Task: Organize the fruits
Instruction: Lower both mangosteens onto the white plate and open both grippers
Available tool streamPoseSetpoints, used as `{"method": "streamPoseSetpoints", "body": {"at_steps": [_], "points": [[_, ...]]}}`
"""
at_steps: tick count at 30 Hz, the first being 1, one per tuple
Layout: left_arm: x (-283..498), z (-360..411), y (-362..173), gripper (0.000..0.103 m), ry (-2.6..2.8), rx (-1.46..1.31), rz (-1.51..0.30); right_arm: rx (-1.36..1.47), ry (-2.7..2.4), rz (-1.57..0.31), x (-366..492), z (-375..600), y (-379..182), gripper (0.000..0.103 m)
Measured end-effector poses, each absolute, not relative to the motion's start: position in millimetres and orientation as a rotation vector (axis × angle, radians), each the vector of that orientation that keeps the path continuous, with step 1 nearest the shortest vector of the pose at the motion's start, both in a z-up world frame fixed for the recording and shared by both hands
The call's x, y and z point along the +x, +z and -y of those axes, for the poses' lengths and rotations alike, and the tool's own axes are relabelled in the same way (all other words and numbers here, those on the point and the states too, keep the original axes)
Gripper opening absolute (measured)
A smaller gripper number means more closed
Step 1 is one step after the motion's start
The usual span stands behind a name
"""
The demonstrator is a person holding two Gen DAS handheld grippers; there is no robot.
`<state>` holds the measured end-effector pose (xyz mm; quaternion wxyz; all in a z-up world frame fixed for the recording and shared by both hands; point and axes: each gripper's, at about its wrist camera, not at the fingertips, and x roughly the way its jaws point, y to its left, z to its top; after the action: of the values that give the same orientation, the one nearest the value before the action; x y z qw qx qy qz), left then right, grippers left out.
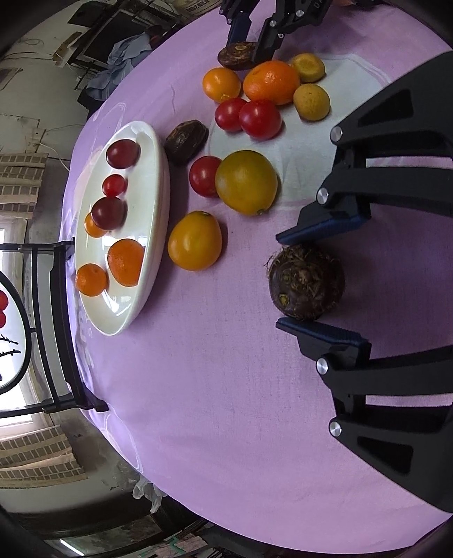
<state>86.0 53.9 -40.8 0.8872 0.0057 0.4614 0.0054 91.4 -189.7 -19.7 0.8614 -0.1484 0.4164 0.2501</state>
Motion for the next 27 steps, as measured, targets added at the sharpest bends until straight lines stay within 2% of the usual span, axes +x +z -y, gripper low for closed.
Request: {"method": "streamPoseSetpoints", "body": {"at_steps": [10, 19, 27], "points": [[79.4, -50.6, 5.5, 0.042, 0.002, -0.025, -0.819, -0.257, 0.505, -0.769, 93.0, 189.8, 7.6, 0.042], [134.1, -41.1, 50.5, 0.042, 0.010, -0.040, -0.760, -0.246, 0.523, -0.604, 123.4, 165.1, 65.0, 0.042], [198.8, -58.8, 41.9, 0.042, 0.092, -0.106, -0.774, -0.200, 0.532, -0.678, 168.6, 141.5, 43.7, 0.042]]}}
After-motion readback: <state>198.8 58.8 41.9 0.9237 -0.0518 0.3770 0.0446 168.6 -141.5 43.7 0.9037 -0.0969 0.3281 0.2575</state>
